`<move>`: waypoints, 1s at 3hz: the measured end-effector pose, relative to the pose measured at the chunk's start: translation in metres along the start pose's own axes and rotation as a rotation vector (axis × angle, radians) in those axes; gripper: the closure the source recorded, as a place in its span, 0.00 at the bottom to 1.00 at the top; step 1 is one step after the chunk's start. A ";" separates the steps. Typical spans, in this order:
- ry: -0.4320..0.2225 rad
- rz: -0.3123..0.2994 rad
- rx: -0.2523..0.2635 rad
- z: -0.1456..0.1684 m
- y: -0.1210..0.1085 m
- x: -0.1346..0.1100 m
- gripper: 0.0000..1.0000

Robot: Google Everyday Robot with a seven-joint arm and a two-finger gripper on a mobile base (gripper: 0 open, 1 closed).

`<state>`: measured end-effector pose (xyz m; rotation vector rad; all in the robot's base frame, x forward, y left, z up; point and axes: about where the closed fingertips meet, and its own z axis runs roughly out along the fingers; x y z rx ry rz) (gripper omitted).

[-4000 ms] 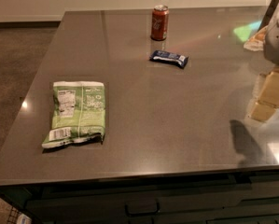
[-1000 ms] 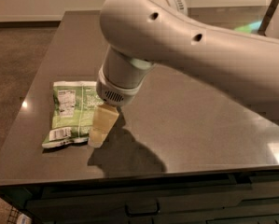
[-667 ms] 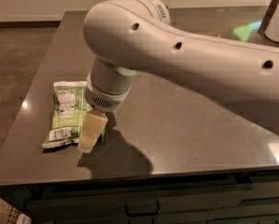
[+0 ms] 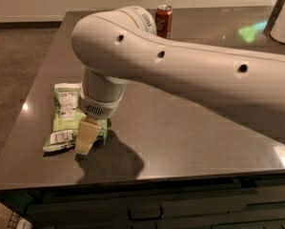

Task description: Move green jalapeno chip bag near rxbar blueberry

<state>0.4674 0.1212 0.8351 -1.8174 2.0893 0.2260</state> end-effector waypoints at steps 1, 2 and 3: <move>0.002 0.011 -0.002 -0.001 -0.007 0.002 0.41; -0.004 0.046 0.009 -0.010 -0.020 0.012 0.64; -0.021 0.117 0.050 -0.030 -0.050 0.031 0.87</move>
Offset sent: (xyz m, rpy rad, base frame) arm 0.0320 -0.0360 0.0107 0.0236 0.0190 -0.0925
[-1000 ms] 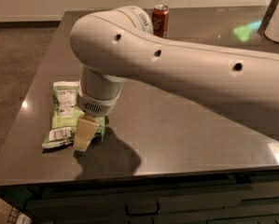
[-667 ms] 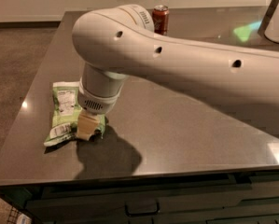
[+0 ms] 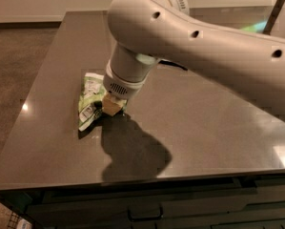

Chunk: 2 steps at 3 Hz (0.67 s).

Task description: Move green jalapeno chip bag near rxbar blueberry

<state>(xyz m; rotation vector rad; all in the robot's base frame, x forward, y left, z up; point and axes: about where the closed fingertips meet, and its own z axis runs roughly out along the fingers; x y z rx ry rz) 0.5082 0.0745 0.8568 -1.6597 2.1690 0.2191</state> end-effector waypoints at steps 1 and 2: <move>-0.020 0.086 0.070 -0.028 -0.043 0.024 1.00; -0.030 0.170 0.152 -0.057 -0.085 0.053 1.00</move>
Offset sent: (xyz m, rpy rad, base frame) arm 0.0919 -0.1569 0.0649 0.0464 -0.1375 -0.3532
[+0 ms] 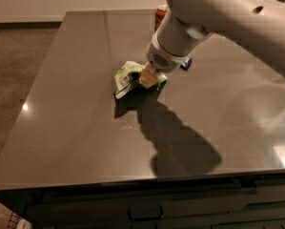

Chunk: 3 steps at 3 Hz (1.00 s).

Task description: Move green jalapeno chip bag near rxbar blueberry

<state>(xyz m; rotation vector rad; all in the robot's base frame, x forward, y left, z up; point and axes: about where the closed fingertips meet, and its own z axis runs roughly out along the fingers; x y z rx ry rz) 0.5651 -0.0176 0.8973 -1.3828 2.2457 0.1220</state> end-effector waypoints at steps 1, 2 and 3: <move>0.003 0.075 0.073 -0.021 -0.041 0.026 1.00; 0.016 0.135 0.131 -0.038 -0.069 0.051 1.00; 0.042 0.170 0.180 -0.044 -0.087 0.070 0.84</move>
Offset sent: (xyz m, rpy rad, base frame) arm 0.0395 -0.1382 0.0305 -0.0240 -0.0808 -0.2838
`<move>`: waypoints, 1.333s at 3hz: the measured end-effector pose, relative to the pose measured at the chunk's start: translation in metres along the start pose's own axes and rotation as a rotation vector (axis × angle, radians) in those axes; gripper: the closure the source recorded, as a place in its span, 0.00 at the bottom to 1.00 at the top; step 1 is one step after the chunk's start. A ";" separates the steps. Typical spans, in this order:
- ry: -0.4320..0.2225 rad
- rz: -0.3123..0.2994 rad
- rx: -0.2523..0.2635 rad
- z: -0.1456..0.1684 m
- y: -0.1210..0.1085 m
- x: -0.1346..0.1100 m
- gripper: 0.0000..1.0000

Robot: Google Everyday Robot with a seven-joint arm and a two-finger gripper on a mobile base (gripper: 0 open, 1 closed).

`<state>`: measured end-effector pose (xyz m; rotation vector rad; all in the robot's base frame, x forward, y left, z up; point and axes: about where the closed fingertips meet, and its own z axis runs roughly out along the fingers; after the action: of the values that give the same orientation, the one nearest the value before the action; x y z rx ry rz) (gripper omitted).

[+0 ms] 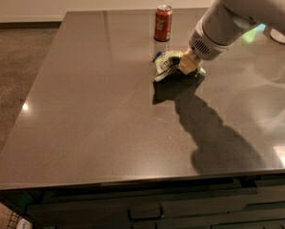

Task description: Move green jalapeno chip bag near rxbar blueberry

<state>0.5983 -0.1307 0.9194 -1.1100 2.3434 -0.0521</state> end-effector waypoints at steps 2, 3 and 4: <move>0.033 0.003 0.026 0.014 -0.011 0.008 0.37; 0.034 -0.014 0.019 0.018 -0.010 0.008 0.14; 0.034 -0.015 0.019 0.018 -0.009 0.008 0.00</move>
Offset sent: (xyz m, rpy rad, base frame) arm 0.0170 -0.0126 -0.0220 -0.0517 0.0125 -0.0221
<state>0.6093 -0.1395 0.9029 -1.1255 2.3601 -0.1000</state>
